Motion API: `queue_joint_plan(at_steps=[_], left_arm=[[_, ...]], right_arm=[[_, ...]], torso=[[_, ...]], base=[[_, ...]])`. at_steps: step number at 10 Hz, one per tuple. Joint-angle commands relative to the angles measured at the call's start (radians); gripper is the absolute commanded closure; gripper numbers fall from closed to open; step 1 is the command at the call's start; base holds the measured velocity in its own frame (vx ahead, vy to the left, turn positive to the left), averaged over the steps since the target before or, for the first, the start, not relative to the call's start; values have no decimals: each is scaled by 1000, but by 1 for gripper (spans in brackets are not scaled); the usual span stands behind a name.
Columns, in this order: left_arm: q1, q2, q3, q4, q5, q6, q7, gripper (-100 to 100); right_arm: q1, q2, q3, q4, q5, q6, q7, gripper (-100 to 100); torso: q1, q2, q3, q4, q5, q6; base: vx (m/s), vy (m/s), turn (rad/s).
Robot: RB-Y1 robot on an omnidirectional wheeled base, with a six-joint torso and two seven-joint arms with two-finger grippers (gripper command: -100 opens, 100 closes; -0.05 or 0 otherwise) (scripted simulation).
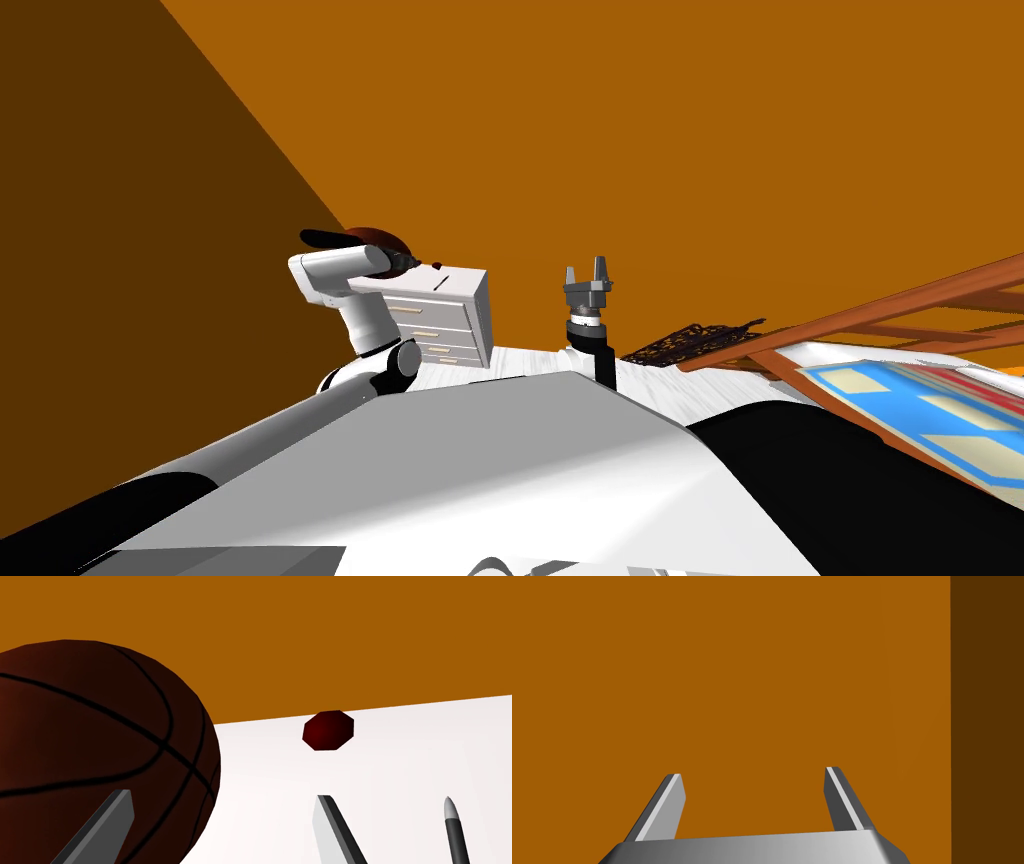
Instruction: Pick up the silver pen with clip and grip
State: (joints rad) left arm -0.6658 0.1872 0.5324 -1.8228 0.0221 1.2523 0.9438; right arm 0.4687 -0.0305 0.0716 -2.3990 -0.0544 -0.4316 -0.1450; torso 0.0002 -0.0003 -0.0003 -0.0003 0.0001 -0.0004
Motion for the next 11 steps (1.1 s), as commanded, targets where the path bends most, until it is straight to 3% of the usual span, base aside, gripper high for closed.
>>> queue_joint_plan(at_steps=[1, 4, 6, 7, 8, 11], left_arm=[[-15, 1, 6, 13, 3, 50, 18, -100], [-77, 5, 23, 72, 8, 141, 79, -100], [-77, 5, 23, 72, 8, 176, 79, -100], [-105, 8, 30, 101, 10, 217, 108, -100], [-105, 8, 30, 101, 10, 235, 108, -100], [-153, 14, 42, 156, 15, 320, 159, -100]], right_arm=[[0, 0, 0, 0, 0, 0, 0, 0], [0, 0, 0, 0, 0, 0, 0, 0], [0, 0, 0, 0, 0, 0, 0, 0], [0, 0, 0, 0, 0, 0, 0, 0], [0, 0, 0, 0, 0, 0, 0, 0], [0, 0, 0, 0, 0, 0, 0, 0]], torso=[[0, 0, 0, 0, 0, 0], [0, 0, 0, 0, 0, 0], [1, 0, 0, 0, 0, 0], [0, 0, 0, 0, 0, -1], [0, 0, 0, 0, 0, 0], [1, 0, 0, 0, 0, 0]], base=[[7, 5, -42], [9, 9, -50], [4, 5, -18], [6, 5, -57], [7, 9, -37], [8, 14, -45]])
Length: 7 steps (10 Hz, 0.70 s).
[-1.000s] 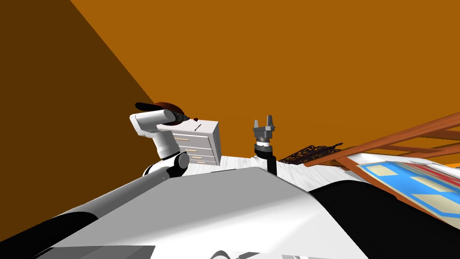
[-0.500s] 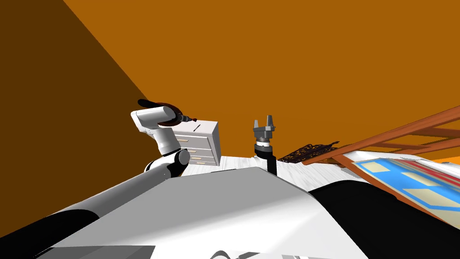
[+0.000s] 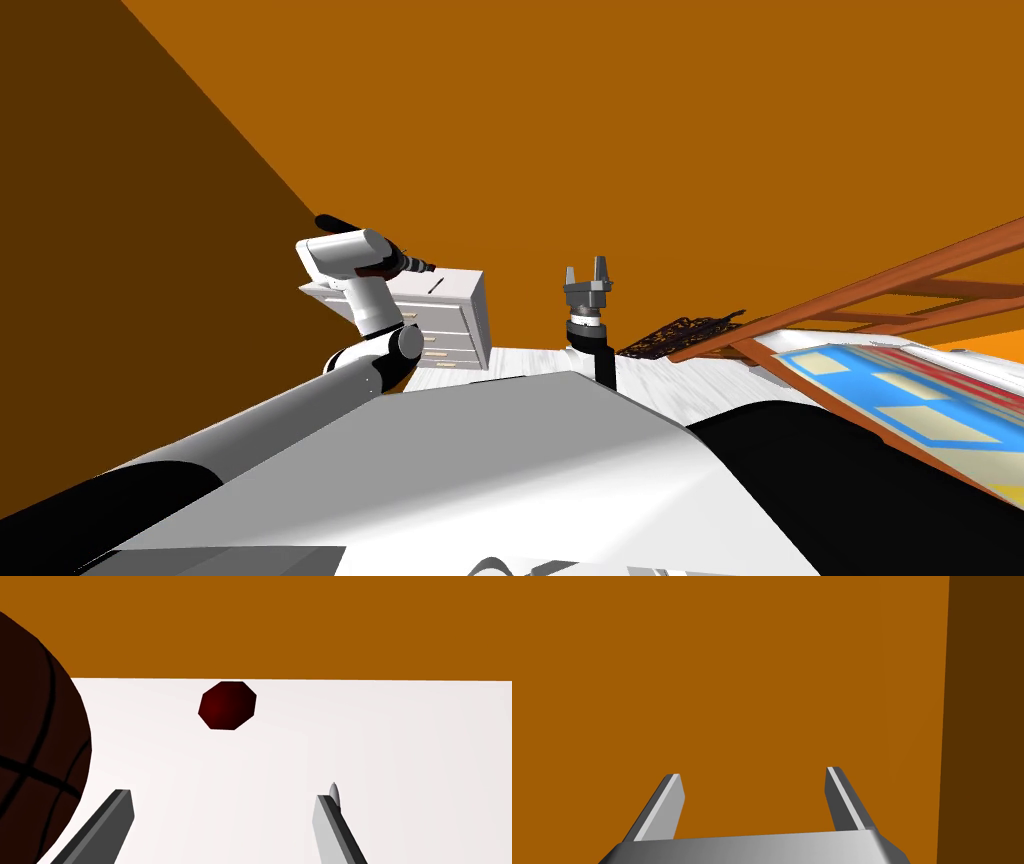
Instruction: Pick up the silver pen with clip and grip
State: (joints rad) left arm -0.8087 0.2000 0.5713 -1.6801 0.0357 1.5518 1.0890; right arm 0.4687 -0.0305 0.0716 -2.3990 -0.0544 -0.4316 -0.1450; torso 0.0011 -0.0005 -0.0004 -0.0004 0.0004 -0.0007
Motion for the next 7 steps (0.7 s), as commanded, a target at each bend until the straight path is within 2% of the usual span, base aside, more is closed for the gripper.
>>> queue_joint_plan(at_steps=[1, 2, 3, 4, 7], left_arm=[[-10, 1, 3, 13, 2, 49, 14, -100], [-31, 4, 7, 39, 4, 75, 37, -100], [-31, 4, 7, 39, 4, 103, 37, -100], [-49, 7, 11, 61, 6, 132, 57, -100], [-64, 11, 14, 82, 9, 206, 76, -100]], right_arm=[[0, 0, 0, 0, 0, 0, 0, 0], [0, 0, 0, 0, 0, 0, 0, 0], [0, 0, 0, 0, 0, 0, 0, 0], [0, 0, 0, 0, 0, 0, 0, 0], [0, 0, 0, 0, 0, 0, 0, 0]], torso=[[0, 0, 0, 0, 0, 0], [0, 0, 0, 0, 0, 0], [0, 0, 0, 0, 0, 0], [0, 0, 0, 0, 0, 0], [0, 0, 0, 0, 0, 0]], base=[[7, 13, -34], [8, 11, -54], [6, 11, -31], [7, 15, -51], [6, 15, -32]])
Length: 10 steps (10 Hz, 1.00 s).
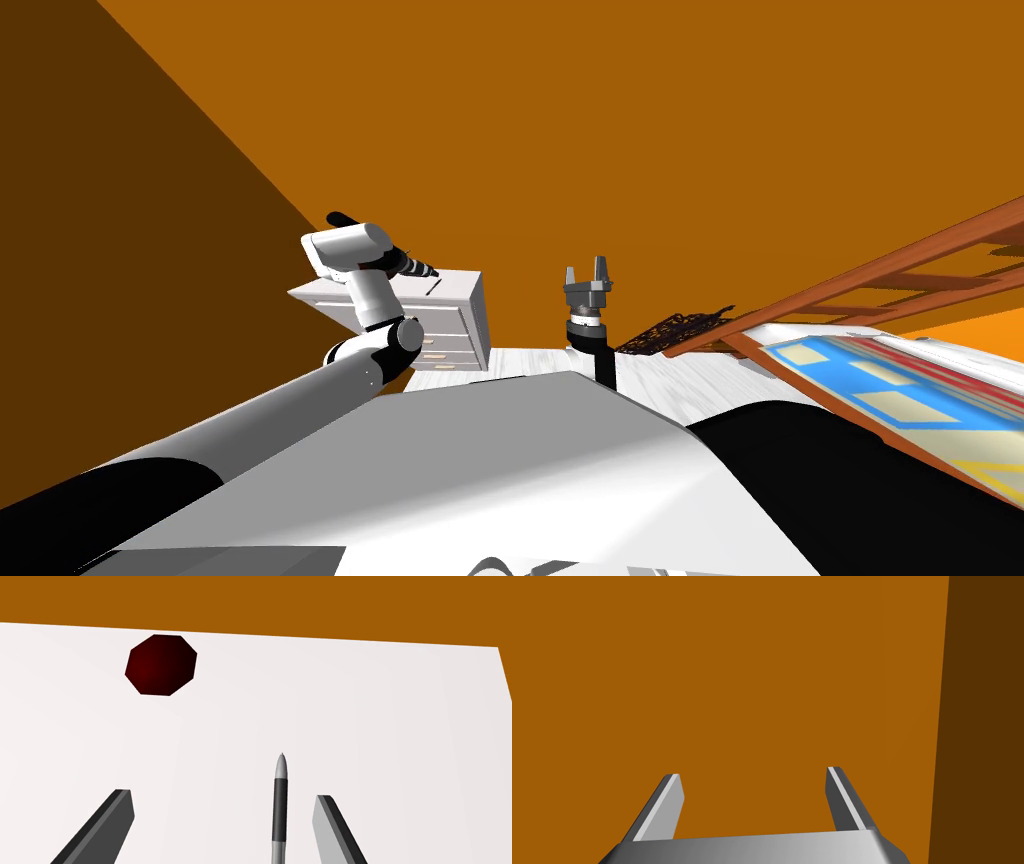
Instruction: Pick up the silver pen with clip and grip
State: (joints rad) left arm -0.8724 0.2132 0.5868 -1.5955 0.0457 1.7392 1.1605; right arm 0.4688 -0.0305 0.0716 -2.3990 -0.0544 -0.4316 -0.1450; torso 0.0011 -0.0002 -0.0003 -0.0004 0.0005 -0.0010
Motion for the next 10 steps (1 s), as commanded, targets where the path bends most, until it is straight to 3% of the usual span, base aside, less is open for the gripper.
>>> queue_joint_plan(at_steps=[1, 10], left_arm=[[-14, 1, 1, 14, 1, 50, 21, -100], [-44, 11, 6, 54, 6, 264, 65, -100]], right_arm=[[0, 0, 0, 0, 0, 0, 0, 0], [0, 0, 0, 0, 0, 0, 0, 0]], torso=[[0, 0, 0, 0, 0, 0], [-1, 0, 0, 0, 0, 0]], base=[[5, 10, -45], [4, 9, -20]])
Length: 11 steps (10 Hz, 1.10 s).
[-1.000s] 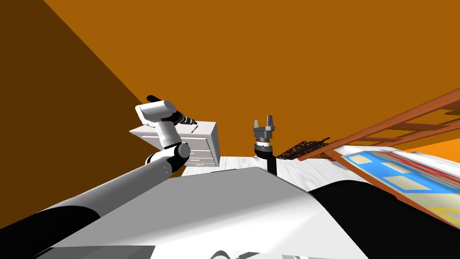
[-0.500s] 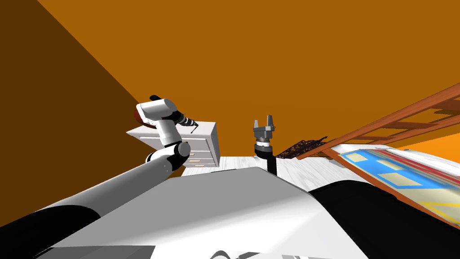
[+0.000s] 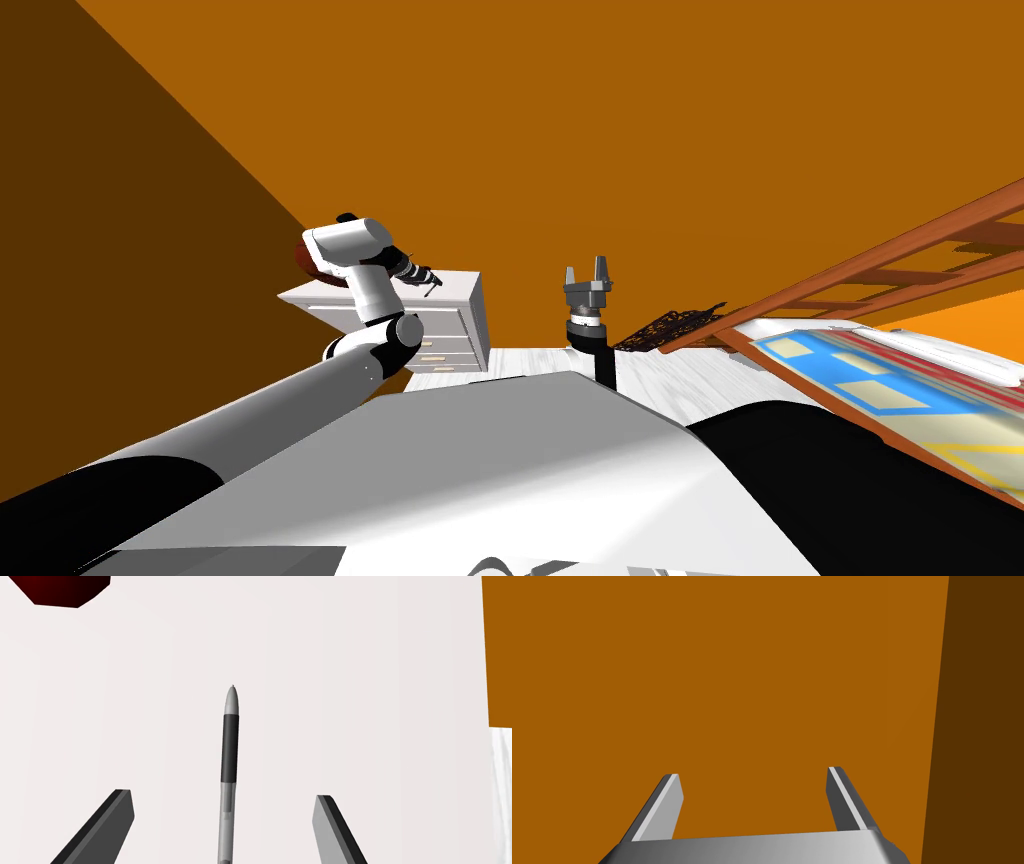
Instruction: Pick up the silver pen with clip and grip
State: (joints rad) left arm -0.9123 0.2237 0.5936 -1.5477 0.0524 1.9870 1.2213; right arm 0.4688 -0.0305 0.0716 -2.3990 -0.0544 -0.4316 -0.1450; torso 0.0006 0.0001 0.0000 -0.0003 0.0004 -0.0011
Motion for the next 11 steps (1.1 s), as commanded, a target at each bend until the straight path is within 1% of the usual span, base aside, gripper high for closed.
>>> queue_joint_plan(at_steps=[1, 2, 3, 5, 6, 7, 11], left_arm=[[0, 0, 0, 0, 0, 0, 0, -100], [0, 0, 0, 1, 0, 5, 1, 0], [15, -6, 2, 18, 2, -28, -8, -100], [30, -13, 3, 36, 3, -61, -17, -100], [24, -10, 3, 27, 3, -44, -13, -100], [25, -11, 3, 28, 3, -47, -14, 100], [24, -10, 3, 27, 3, -47, -14, 100]], right_arm=[[0, 0, 0, 0, 0, 0, 0, 0], [0, 0, 0, 0, 0, 0, 0, 0], [0, 0, 0, 0, 0, 0, 0, 0], [0, 0, 0, 0, 0, 0, 0, 0], [0, 0, 0, 0, 0, 0, 0, 0], [0, 0, 0, 0, 0, 0, 0, 0], [0, 0, 0, 0, 0, 0, 0, 0]], torso=[[0, 0, 0, 0, 0, 0], [0, 0, 0, 0, 0, 0], [0, 0, 0, 0, 0, 0], [-2, -2, -1, 0, 0, 0], [-2, -2, -1, -1, 0, 0], [-1, -1, -1, 0, 0, 0], [0, 0, 0, 0, 0, 0]], base=[[0, 0, 0], [0, 0, 0], [18, -16, 19], [30, -27, 17], [13, -11, 4], [0, 0, 0], [0, 0, 0]])
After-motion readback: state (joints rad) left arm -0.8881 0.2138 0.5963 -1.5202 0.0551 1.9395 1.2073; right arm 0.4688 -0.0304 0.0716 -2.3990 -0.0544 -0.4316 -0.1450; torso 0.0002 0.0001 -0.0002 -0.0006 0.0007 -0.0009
